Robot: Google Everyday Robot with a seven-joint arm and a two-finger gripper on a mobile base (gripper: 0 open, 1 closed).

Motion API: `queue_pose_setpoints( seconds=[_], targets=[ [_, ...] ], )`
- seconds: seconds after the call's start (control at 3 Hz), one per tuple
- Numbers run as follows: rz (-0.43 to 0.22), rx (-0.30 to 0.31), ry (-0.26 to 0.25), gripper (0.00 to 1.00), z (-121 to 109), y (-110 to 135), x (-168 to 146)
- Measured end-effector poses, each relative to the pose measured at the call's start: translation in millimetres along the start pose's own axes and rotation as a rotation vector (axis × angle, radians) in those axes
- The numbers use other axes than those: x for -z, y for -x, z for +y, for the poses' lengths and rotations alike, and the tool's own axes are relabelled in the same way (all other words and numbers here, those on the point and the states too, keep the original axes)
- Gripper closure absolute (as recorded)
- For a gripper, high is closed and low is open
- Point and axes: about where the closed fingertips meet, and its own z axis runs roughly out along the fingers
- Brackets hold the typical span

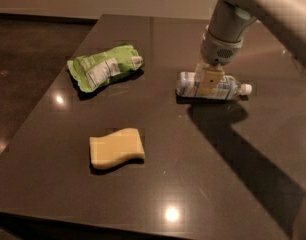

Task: Move blue plastic bottle near green rice chip bag

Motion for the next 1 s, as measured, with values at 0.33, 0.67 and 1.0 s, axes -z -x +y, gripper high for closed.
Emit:
queue_pose_setpoints(
  seconds=[0.33, 0.67, 1.0],
  targets=[
    [-0.009, 0.04, 0.004, 0.88, -6.1, 35.1, 6.5],
    [-0.014, 0.067, 0.01, 1.0, -14.2, 66.8, 7.2],
    [-0.013, 0.088, 0.019, 0.99, -26.0, 101.3, -0.7]
  ],
)
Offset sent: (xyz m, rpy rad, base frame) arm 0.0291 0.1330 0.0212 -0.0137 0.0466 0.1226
